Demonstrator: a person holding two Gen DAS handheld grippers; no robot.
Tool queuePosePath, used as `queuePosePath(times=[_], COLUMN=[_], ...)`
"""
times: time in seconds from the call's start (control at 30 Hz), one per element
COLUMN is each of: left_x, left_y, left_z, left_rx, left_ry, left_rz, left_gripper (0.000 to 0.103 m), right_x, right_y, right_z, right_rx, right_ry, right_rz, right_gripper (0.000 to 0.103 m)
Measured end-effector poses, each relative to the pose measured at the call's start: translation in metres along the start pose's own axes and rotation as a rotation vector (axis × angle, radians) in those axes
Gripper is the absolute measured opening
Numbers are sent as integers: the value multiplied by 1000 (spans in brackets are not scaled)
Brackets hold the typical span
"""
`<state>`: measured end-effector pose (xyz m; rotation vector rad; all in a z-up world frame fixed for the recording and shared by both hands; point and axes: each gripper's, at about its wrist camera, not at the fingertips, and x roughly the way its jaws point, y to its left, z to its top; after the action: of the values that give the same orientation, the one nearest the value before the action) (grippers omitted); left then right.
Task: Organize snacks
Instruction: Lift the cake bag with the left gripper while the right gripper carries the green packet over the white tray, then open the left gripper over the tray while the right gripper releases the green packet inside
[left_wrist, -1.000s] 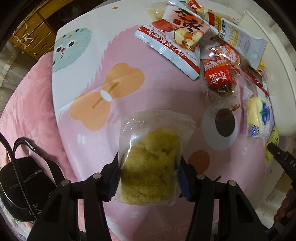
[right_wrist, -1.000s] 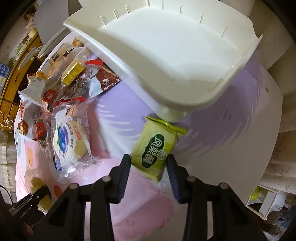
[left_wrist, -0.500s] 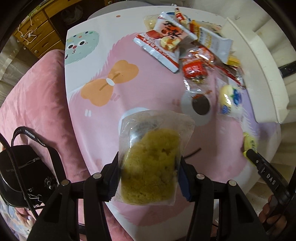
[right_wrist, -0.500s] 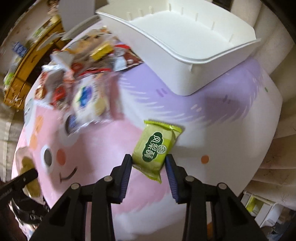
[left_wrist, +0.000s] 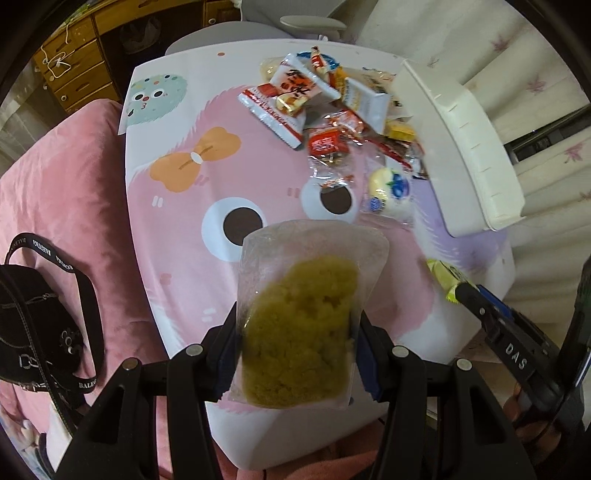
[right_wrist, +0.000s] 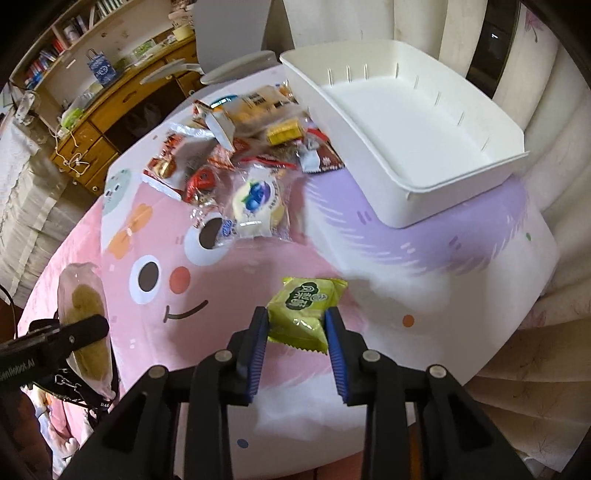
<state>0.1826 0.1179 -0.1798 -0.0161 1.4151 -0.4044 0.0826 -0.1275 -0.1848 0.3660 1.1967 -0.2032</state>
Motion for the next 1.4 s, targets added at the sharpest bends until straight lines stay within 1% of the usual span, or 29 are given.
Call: queuePosePath(times=[0.13, 0.3, 0.4, 0.47, 0.53, 0.67, 0.77, 0.93, 0.97, 1.17, 1.4], left_x=[-6, -12, -18, -24, -29, -34, -32, -32, -31, -17, 0], left_y=[-11, -31, -44, -55, -65, -92, -116, -157, -170, -217, -260], left_z=[-10, -15, -14, -12, -9, 1, 10, 25, 30, 51, 72], left_rx=[-2, -7, -13, -17, -25, -43, -54, -46, -42, -44, -47], left_ry=[-5, -45, -72, -97, -119, -145, -164, -213, -223, -258, -285], left_rz=[-28, -68, -69, -53, -60, -71, -75, -88, -91, -106, -131], left_gripper=[53, 53, 53, 53, 53, 53, 53, 53, 53, 53, 53], right_x=[-12, -30, -38, -45, -49, -61, -66, -72, -73, -70, -59], right_y=[-4, -16, -24, -32, -40, -60, -75, -102, -109, -137, -163], right_z=[6, 13, 20, 26, 31, 48, 62, 91, 99, 135, 171], right_rx=[-24, -67, -95, -115, -134, -187, -219, -281, -294, -363, -435], right_ry=[-25, -73, -95, -108, -121, -141, -151, -174, -180, -201, -183], right_rz=[23, 59, 85, 102, 115, 148, 158, 177, 181, 196, 192], right_gripper=[31, 31, 31, 31, 31, 32, 32, 32, 32, 32, 32])
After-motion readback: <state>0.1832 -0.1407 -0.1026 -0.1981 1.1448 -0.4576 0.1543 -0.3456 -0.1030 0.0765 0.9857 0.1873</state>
